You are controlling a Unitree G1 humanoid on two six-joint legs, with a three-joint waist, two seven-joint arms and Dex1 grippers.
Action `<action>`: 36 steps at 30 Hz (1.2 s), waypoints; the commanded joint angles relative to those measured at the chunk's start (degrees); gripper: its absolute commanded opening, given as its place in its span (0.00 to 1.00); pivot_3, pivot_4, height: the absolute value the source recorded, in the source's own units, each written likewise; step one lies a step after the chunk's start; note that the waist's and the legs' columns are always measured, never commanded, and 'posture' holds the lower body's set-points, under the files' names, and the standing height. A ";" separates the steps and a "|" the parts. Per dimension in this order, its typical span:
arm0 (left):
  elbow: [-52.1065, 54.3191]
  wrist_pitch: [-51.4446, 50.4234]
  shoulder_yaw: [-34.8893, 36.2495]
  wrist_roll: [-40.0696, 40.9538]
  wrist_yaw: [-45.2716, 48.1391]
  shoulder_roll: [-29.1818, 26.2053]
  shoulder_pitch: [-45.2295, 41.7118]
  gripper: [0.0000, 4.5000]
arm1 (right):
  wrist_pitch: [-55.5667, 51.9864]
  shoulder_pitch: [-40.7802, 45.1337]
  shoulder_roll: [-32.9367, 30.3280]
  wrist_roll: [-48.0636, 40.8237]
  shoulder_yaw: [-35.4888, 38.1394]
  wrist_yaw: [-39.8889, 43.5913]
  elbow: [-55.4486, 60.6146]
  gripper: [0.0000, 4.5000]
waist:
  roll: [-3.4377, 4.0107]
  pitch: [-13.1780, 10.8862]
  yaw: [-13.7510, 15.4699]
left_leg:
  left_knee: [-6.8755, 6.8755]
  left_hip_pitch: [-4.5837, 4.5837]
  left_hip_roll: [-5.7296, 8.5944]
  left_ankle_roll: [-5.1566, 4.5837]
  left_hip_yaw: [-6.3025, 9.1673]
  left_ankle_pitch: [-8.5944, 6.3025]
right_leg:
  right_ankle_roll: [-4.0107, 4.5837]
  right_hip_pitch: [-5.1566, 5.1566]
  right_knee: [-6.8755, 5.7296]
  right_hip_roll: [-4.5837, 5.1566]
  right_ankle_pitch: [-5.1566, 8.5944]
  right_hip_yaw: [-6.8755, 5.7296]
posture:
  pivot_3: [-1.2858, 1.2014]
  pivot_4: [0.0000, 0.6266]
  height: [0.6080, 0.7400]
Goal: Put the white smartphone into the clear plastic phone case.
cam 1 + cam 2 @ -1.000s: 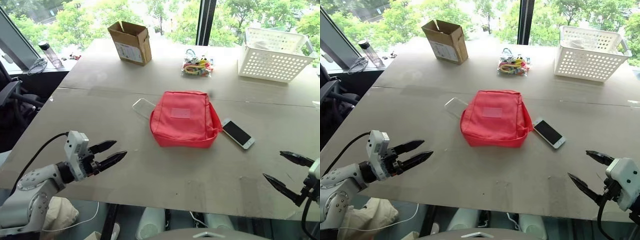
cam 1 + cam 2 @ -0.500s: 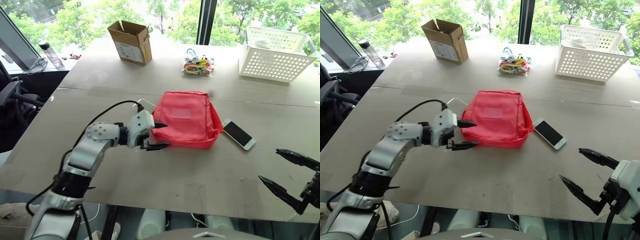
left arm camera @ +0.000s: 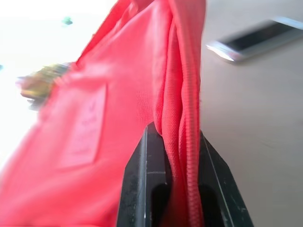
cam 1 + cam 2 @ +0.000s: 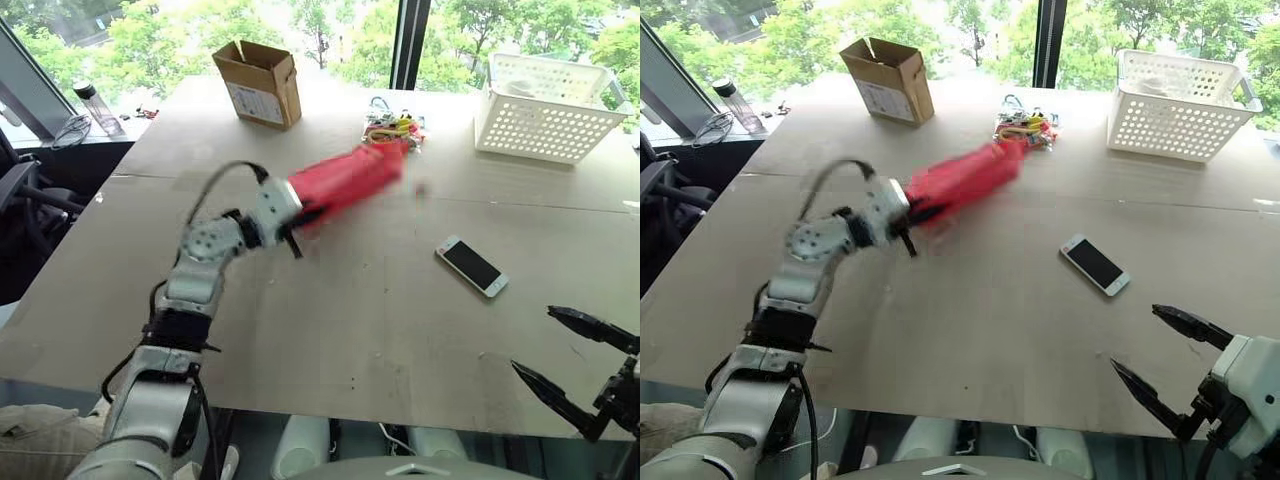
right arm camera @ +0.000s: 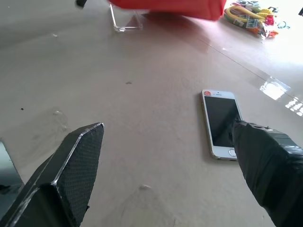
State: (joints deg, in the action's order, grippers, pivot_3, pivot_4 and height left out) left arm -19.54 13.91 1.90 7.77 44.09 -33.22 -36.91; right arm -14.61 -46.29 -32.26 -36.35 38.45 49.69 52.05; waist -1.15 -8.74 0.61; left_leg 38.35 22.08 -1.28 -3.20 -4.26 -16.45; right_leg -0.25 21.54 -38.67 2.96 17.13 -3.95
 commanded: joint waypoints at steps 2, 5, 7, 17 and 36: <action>-7.33 3.34 10.03 -5.04 -8.87 -12.70 0.53 0.00 | 1.31 4.99 -2.65 0.89 -3.78 1.55 -3.44 1.00 | 0.06 0.04 -1.36 | -0.10 -0.11 0.03 0.01 -0.03 0.00 | -0.01 -0.02 0.10 -0.05 0.00 0.22 | 0.52 0.24 1.00; -11.10 0.35 10.35 -6.24 -8.97 -16.38 4.18 0.00 | 1.41 9.17 -4.37 1.09 -5.88 2.59 -6.35 1.00 | 0.20 0.11 -1.02 | -0.09 -0.12 0.14 0.00 0.01 -0.01 | -0.19 -0.01 0.16 -0.02 0.11 0.36 | 0.52 0.24 1.00; -11.54 -1.26 11.08 -5.59 -8.66 -16.92 6.38 0.00 | 1.41 11.62 -5.22 0.93 -6.69 2.98 -7.89 1.00 | 0.12 0.07 -0.34 | -0.08 -0.07 0.17 -0.05 0.06 -0.04 | -0.21 0.00 0.17 0.02 0.11 0.27 | 0.52 0.24 1.00; -8.88 -7.34 10.66 1.82 2.43 -14.96 16.71 0.23 | 1.70 16.27 -7.07 2.07 -10.40 4.83 -10.61 1.00 | -0.21 0.05 0.52 | 0.01 0.01 0.19 -0.06 0.17 -0.05 | -0.19 0.03 -0.03 0.16 0.10 0.10 | 0.52 0.24 1.00; -20.96 -15.22 -14.04 1.20 32.14 -7.23 -10.42 0.85 | 2.95 10.14 -3.90 2.35 -7.16 2.21 -6.07 1.00 | 0.05 0.16 0.25 | 0.14 -0.12 0.26 -0.01 0.08 -0.01 | -0.19 -0.07 -0.21 -0.12 0.12 0.33 | 0.52 0.24 1.00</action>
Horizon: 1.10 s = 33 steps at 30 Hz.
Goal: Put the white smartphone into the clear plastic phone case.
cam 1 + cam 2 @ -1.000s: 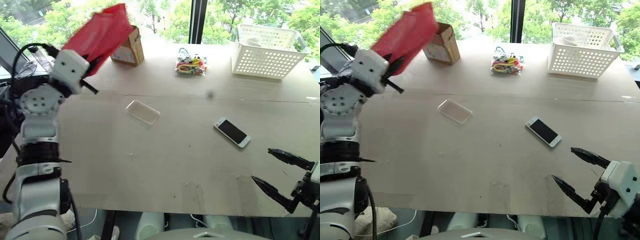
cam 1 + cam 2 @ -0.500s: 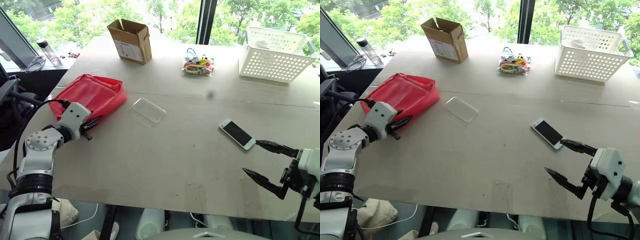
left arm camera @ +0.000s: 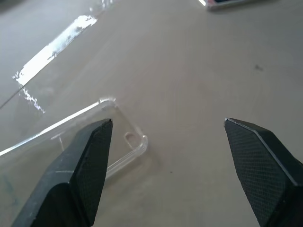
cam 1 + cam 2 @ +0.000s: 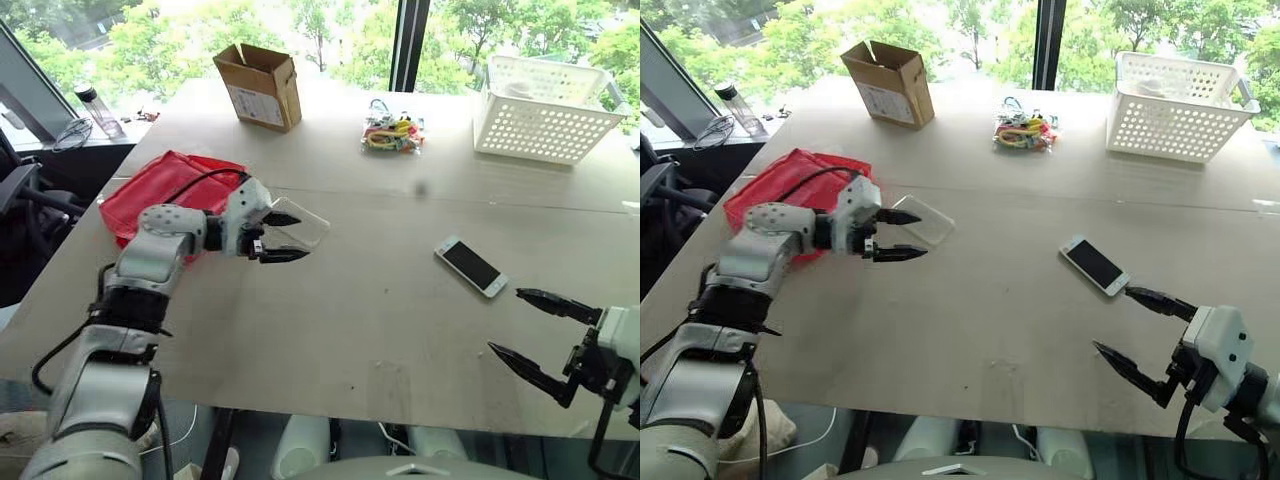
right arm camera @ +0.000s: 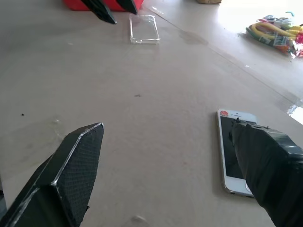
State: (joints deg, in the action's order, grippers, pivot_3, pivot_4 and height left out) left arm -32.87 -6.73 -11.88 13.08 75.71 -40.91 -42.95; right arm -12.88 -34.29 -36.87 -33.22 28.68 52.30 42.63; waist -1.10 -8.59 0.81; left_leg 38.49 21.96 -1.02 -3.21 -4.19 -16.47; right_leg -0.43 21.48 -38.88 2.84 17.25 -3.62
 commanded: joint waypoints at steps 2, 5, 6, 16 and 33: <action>-11.50 7.46 -0.61 -6.04 0.53 1.28 -6.15 0.85 | 1.26 -2.81 1.06 -0.70 2.81 -0.67 4.05 1.00 | -0.05 -0.01 -0.02 | 0.00 0.19 0.02 0.00 0.00 0.00 | -0.01 0.19 0.04 0.01 0.00 -0.01 | 0.52 0.24 1.00; -10.40 -3.44 -0.81 -7.19 -2.86 4.31 -6.69 0.85 | 1.90 -5.71 3.48 0.66 2.08 -2.43 6.55 1.00 | -0.04 0.00 0.21 | 0.00 0.20 0.02 0.00 -0.03 0.00 | -0.06 0.19 0.10 0.08 0.03 0.00 | 0.52 0.24 1.00; -8.30 -7.60 -0.33 -6.92 -4.07 5.03 -6.24 0.85 | 2.05 -6.43 4.10 0.98 1.92 -2.88 7.17 1.00 | -0.05 -0.01 0.21 | 0.00 0.23 0.04 -0.01 0.02 0.00 | -0.12 0.18 0.09 0.12 0.07 -0.05 | 0.52 0.24 1.00; 13.02 -23.56 1.11 -7.38 -11.38 1.44 1.70 0.85 | 1.90 -5.67 4.29 2.26 -0.53 -3.90 7.20 1.00 | -0.05 0.00 -0.35 | 0.03 0.05 0.02 0.00 0.11 0.00 | -0.08 0.12 -0.13 0.18 0.06 -0.04 | 0.52 0.24 1.00; -38.56 24.58 -5.53 -24.20 -4.62 3.88 -19.36 0.85 | -0.02 -2.94 0.91 0.32 0.50 -3.46 6.24 1.00 | -0.13 0.02 0.97 | 0.12 0.11 0.12 -0.07 0.09 -0.03 | -0.10 0.07 -0.08 0.18 0.04 -0.14 | 0.52 0.24 1.00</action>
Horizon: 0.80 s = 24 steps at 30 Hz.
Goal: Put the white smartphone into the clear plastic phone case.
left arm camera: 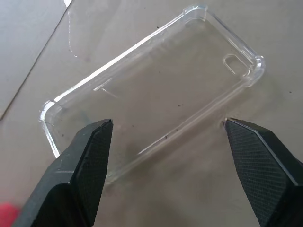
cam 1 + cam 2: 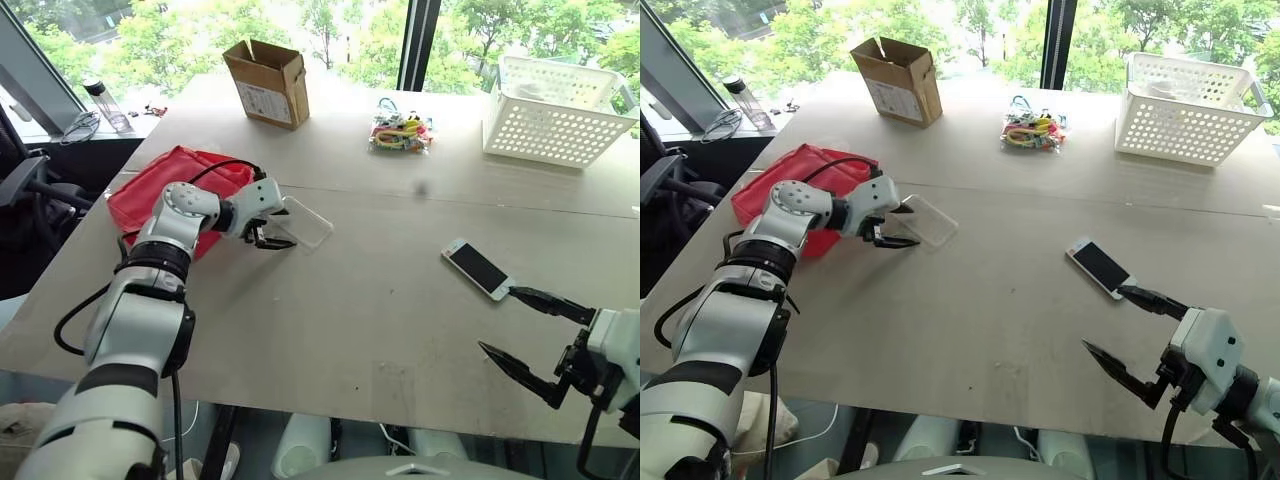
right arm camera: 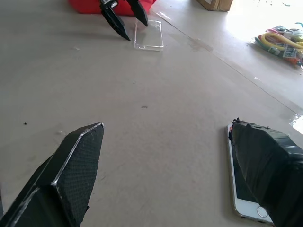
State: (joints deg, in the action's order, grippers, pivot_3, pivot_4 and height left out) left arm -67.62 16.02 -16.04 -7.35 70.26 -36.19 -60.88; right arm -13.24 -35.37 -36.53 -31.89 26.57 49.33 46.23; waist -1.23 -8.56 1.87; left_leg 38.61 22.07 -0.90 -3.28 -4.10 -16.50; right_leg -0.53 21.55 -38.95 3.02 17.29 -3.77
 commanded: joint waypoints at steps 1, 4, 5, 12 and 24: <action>-4.66 2.63 -2.09 -4.95 0.98 -1.11 -1.96 0.85 | 0.45 -2.59 0.86 -0.95 2.79 -0.64 3.04 1.00 | 0.00 0.00 -0.26 | -0.01 -0.02 -0.01 0.00 0.00 0.00 | 0.00 0.00 0.00 0.00 0.00 0.00 | 0.52 0.24 1.00; -6.34 2.15 -2.69 -6.88 1.02 -1.13 -2.61 0.64 | 0.71 -4.29 1.89 -0.42 2.47 -1.58 4.31 1.00 | 0.03 0.04 -1.00 | -0.01 -0.08 -0.01 0.01 0.00 0.00 | 0.00 -0.06 -0.02 0.00 0.00 0.01 | 0.52 0.24 1.00; -6.52 1.62 -2.43 -6.87 1.13 -0.91 -2.50 0.58 | 0.75 -4.72 2.21 -0.27 2.23 -1.95 4.75 1.00 | 0.06 0.06 -1.18 | -0.01 -0.10 -0.01 0.01 0.00 0.00 | 0.00 -0.08 -0.02 0.00 0.00 0.01 | 0.52 0.24 1.00; -6.44 -8.34 1.82 -3.89 1.30 -0.32 -0.54 0.01 | 0.76 -4.83 2.95 1.23 -0.14 -3.12 5.49 1.00 | 0.08 0.15 -1.29 | -0.01 -0.28 -0.07 0.01 -0.01 0.01 | -0.01 -0.18 -0.10 -0.02 0.00 0.04 | 0.52 0.24 1.00; 60.14 -84.88 8.53 14.06 3.30 -0.45 16.74 0.01 | 0.53 0.24 1.38 1.51 -3.11 -2.58 2.26 1.00 | 0.09 0.07 -2.08 | 0.04 0.25 -0.07 0.02 0.06 0.01 | -0.02 0.14 0.14 0.04 0.02 0.05 | 0.52 0.24 1.00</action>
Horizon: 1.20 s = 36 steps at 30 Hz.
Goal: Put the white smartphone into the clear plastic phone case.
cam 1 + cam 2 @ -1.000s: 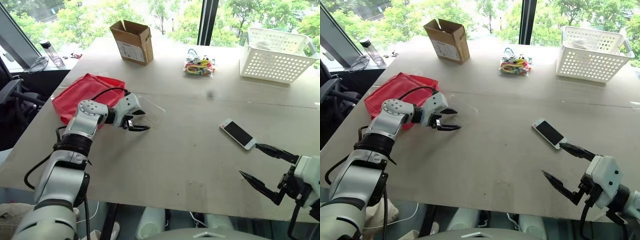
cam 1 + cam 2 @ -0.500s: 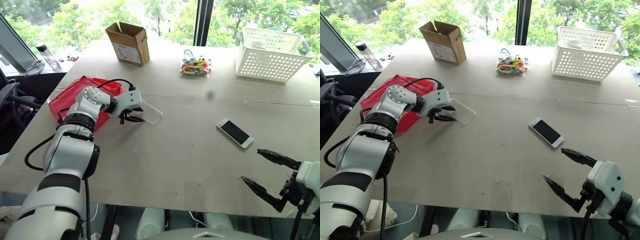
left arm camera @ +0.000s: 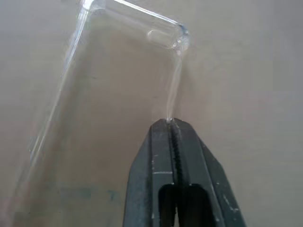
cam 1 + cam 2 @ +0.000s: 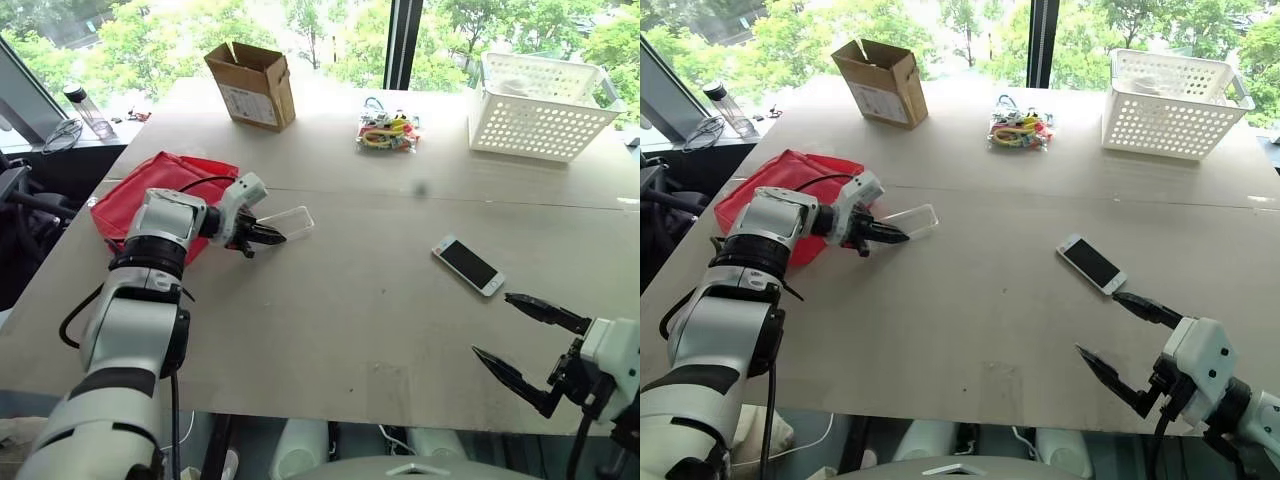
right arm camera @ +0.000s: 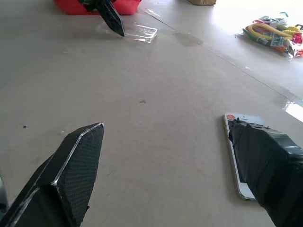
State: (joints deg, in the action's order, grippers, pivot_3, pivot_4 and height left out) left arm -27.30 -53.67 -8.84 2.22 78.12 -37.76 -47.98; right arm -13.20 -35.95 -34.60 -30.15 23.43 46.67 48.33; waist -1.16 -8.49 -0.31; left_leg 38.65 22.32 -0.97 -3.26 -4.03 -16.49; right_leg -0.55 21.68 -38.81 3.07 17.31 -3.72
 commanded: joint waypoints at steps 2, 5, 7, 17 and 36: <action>28.67 -21.23 2.52 5.90 -10.29 4.59 7.30 0.01 | 0.51 1.61 -0.76 -0.20 -0.35 0.22 -0.33 1.00 | 0.03 -0.01 0.45 | 0.18 0.20 0.00 0.00 0.16 0.00 | -0.06 0.02 0.03 0.04 0.04 0.00 | 0.52 0.24 1.00; 34.26 -25.88 3.64 6.56 -18.63 9.86 9.51 0.01 | 0.55 1.91 -0.90 -0.37 -0.46 0.36 -0.45 1.00 | 0.03 -0.01 1.19 | 0.23 0.21 0.01 0.00 0.19 0.00 | -0.06 0.00 -0.03 0.02 0.04 0.00 | 0.52 0.24 1.00; 36.68 -26.53 3.34 7.20 -22.94 12.93 10.57 0.01 | 0.62 1.40 -0.87 -0.63 -0.18 0.55 -0.04 1.00 | 0.03 -0.01 1.28 | 0.24 0.16 0.03 -0.01 0.23 0.00 | -0.06 -0.02 -0.13 0.00 0.04 -0.02 | 0.52 0.24 1.00; 32.04 1.28 5.12 15.19 -7.91 -0.15 12.28 0.79 | 1.58 -3.62 -0.48 -1.56 1.54 1.41 2.74 1.00 | 0.09 -0.01 0.83 | 0.30 0.08 0.00 0.02 0.27 0.01 | -0.02 -0.04 -0.22 -0.09 0.04 0.00 | 0.52 0.24 1.00; -7.48 60.05 -8.12 2.57 13.99 2.18 2.88 0.79 | -2.58 23.97 -21.22 -10.95 6.16 18.19 -18.56 1.00 | 0.15 -0.01 2.34 | 0.60 0.35 0.13 -0.33 0.19 -0.18 | -0.09 -0.01 -0.09 -0.01 0.00 -0.10 | 0.52 0.24 1.00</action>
State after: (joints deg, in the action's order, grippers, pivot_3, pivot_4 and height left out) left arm -34.31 4.74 -16.96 4.66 91.02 -35.57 -43.57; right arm -15.62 -13.37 -54.86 -39.82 28.27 63.25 30.33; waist -1.02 -8.50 2.03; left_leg 39.23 22.70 -0.85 -3.59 -3.84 -16.67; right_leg -0.65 21.68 -38.87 3.05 17.31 -3.84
